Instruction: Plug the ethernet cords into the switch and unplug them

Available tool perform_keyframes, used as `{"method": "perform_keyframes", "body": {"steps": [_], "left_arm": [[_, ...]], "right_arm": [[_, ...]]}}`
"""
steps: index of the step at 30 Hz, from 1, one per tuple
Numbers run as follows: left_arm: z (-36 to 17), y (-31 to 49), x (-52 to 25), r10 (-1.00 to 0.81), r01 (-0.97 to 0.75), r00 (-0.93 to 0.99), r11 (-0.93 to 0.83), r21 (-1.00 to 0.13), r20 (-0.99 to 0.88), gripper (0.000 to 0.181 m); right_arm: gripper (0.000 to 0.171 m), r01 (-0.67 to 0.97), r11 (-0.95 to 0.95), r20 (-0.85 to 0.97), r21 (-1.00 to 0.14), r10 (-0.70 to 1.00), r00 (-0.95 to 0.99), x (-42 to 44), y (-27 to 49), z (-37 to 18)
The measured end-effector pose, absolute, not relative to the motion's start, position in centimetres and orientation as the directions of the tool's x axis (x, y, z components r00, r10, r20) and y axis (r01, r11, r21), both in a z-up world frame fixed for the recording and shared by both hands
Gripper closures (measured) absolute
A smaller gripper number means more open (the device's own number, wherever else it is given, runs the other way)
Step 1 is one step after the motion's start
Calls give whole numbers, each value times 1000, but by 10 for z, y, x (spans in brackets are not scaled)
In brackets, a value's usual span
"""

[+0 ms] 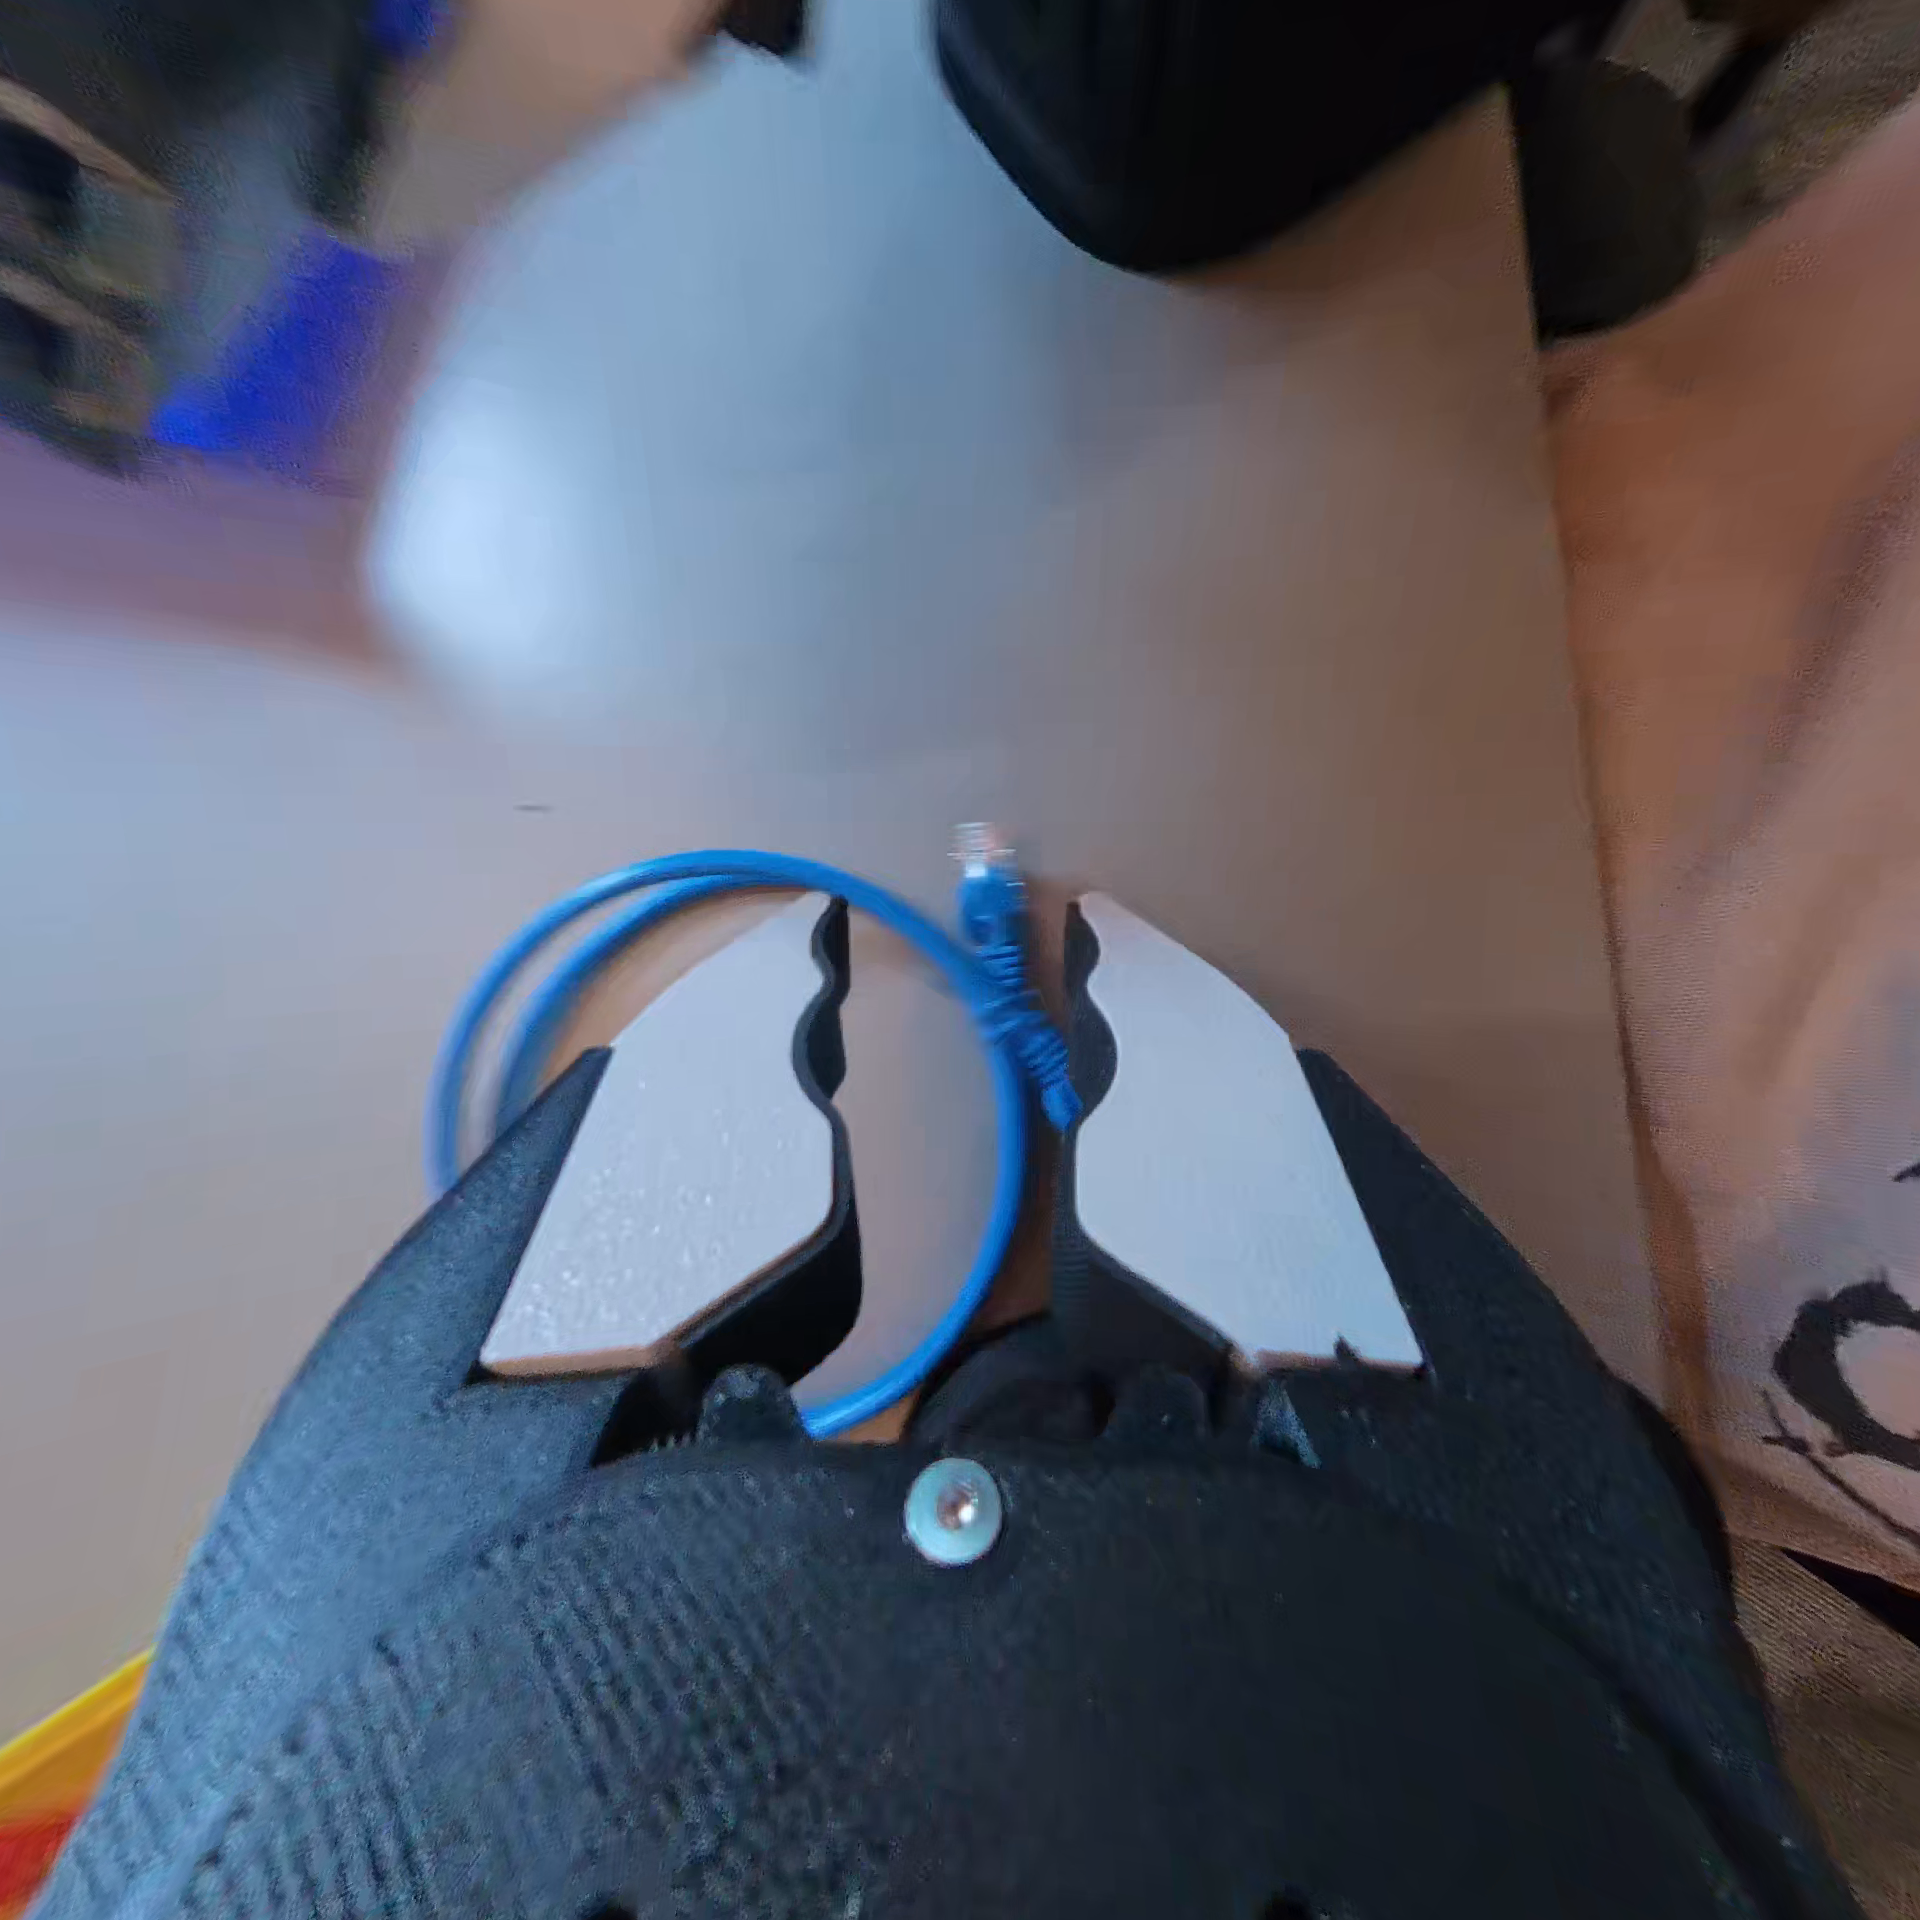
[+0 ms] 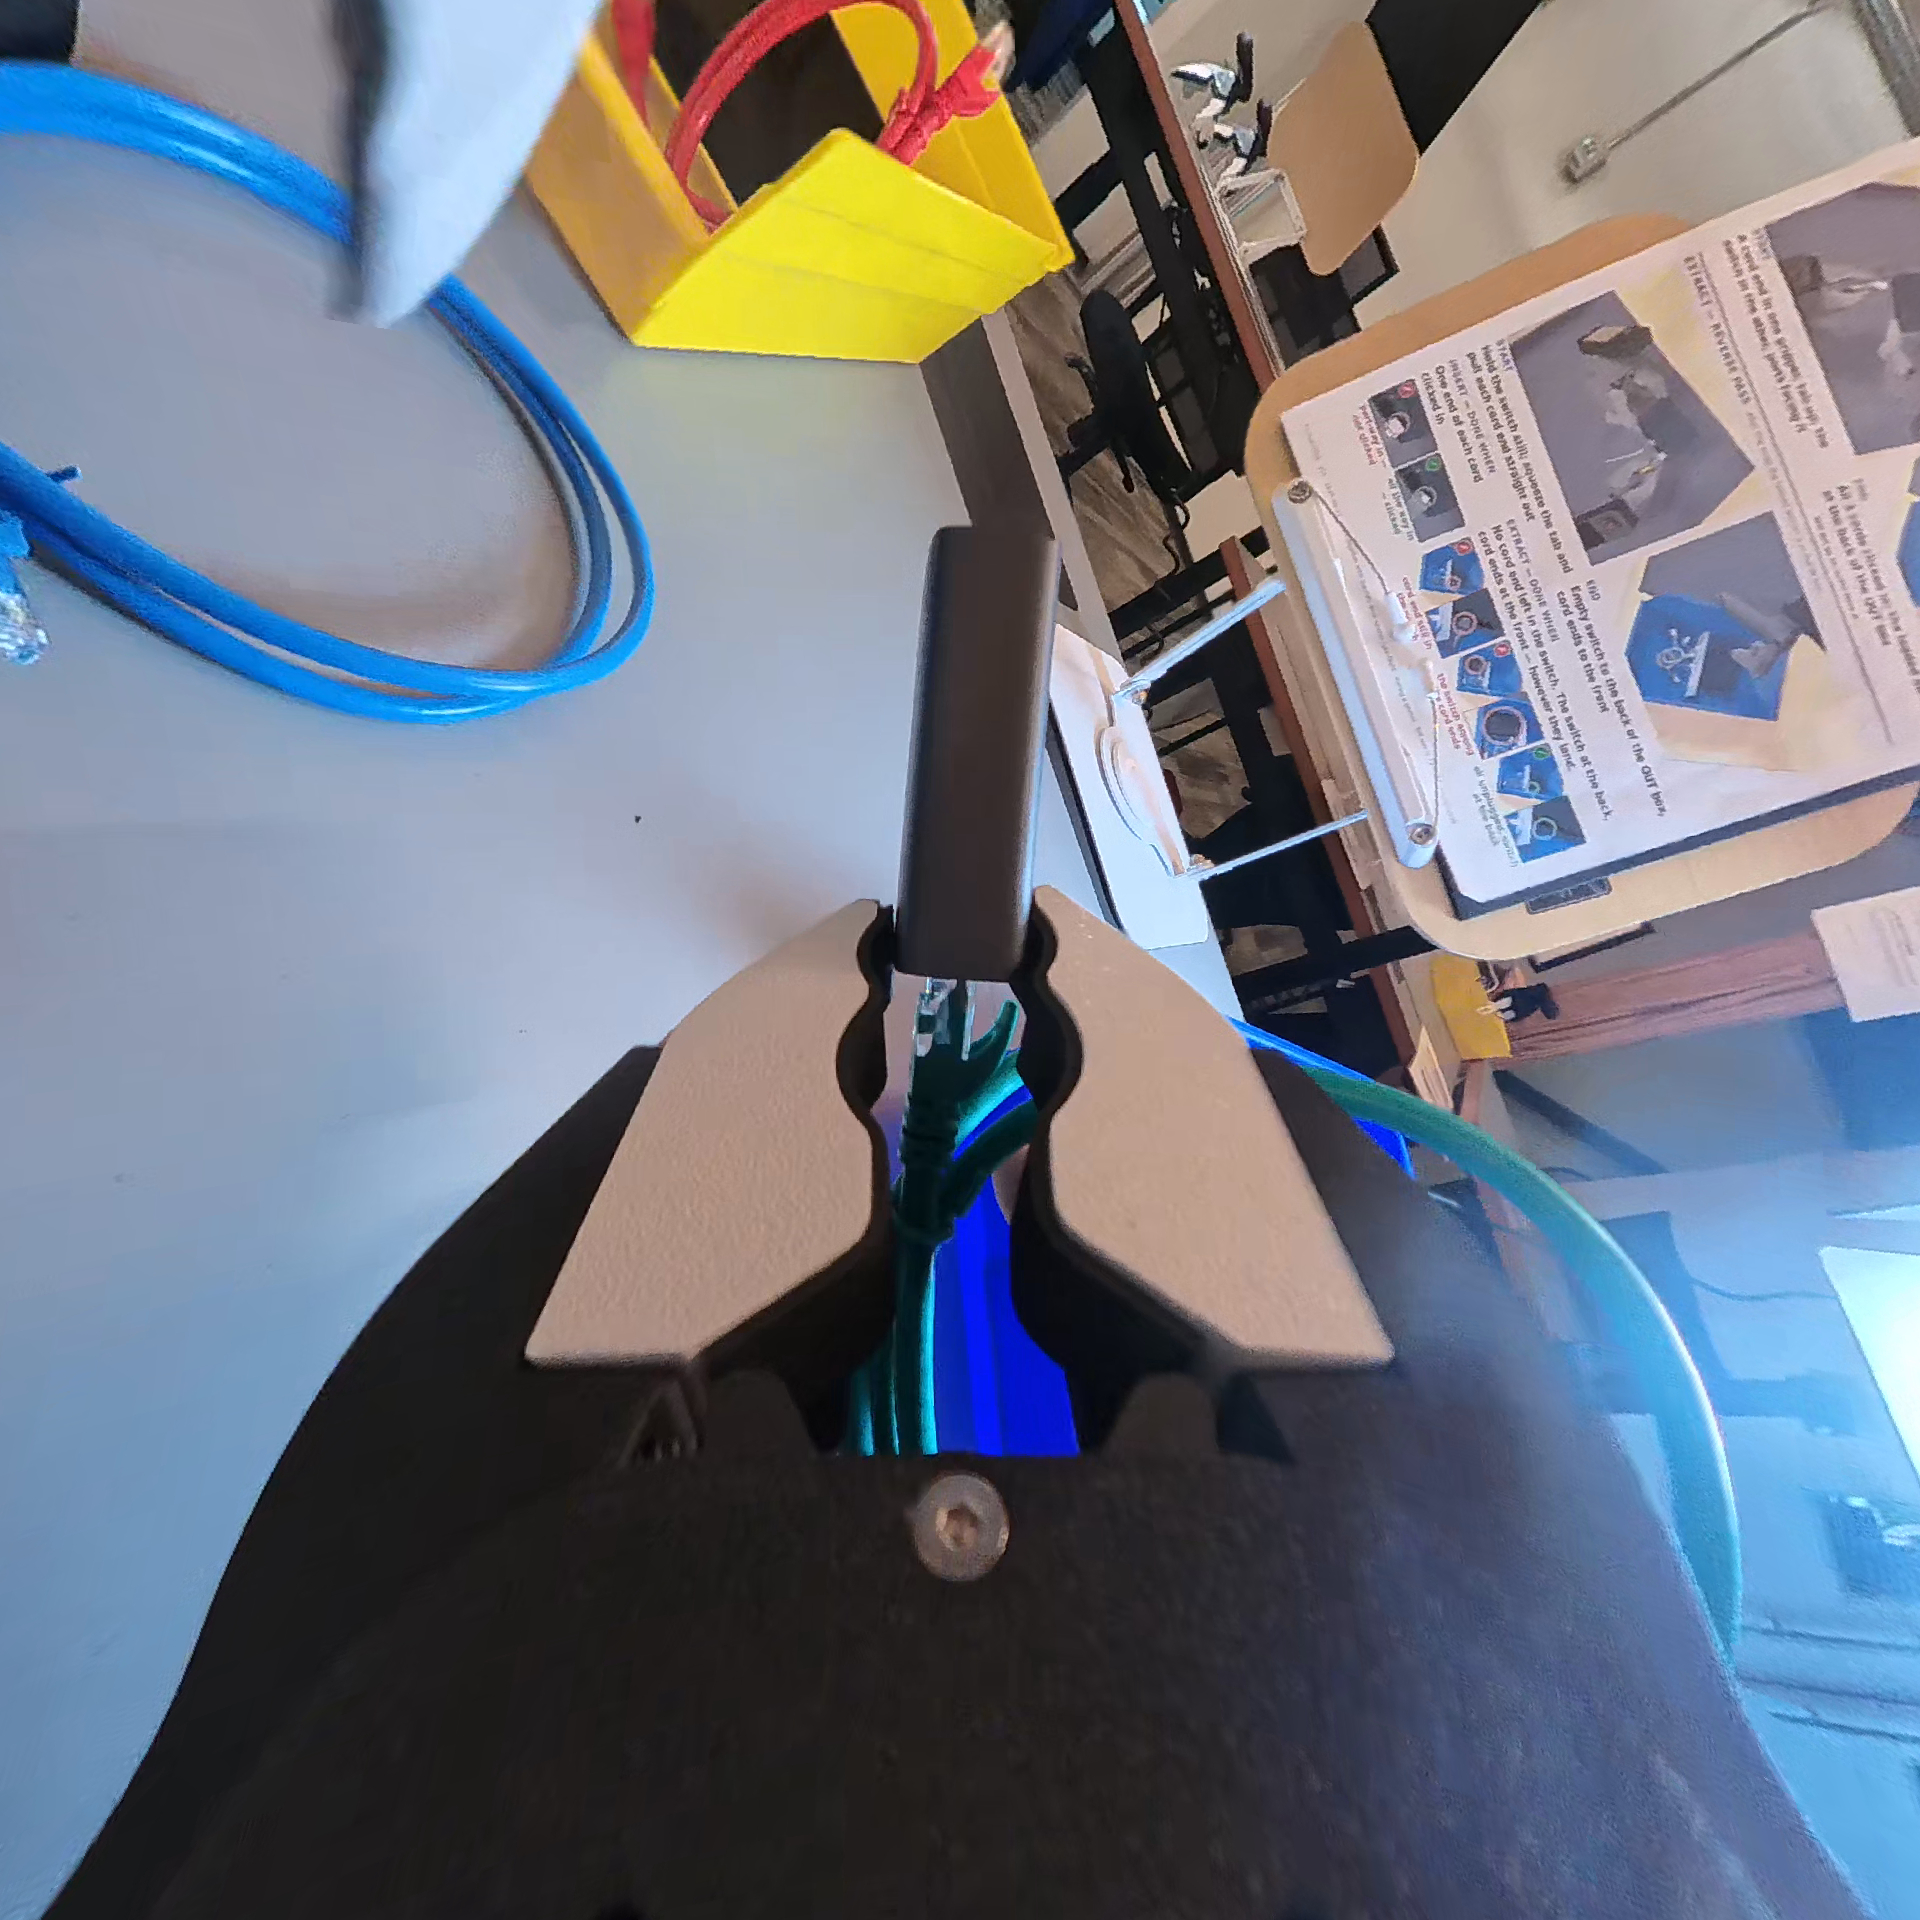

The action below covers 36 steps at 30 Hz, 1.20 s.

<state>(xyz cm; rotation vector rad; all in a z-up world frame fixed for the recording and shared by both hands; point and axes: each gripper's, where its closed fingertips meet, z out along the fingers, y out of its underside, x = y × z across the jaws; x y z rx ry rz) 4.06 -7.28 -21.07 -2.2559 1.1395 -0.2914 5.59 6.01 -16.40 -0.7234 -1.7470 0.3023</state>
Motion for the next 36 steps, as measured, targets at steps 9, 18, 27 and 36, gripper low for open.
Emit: {"method": "perform_keyframes", "body": {"steps": [9, 18, 27, 36], "left_arm": [[-274, -80, 45, -772, -692, 634, -541, -478, -44, 157], [-243, -56, 24, -733, -554, 680, -515, -654, 2, 161], [-229, -20, -6, -683, -551, 730, -591, -589, 1, 161], [-248, -21, 3, -729, -591, 679, -610, -527, 83, 162]], "right_arm": [[149, 242, 839, 814, -487, 537, -221, 55, 44, -177], [149, 220, 863, 835, -455, 500, -232, 55, 38, -182], [149, 246, 945, 911, -214, 285, -299, 50, 40, -210], [149, 250, 964, 912, -94, 184, -366, 46, 35, -233]]}}
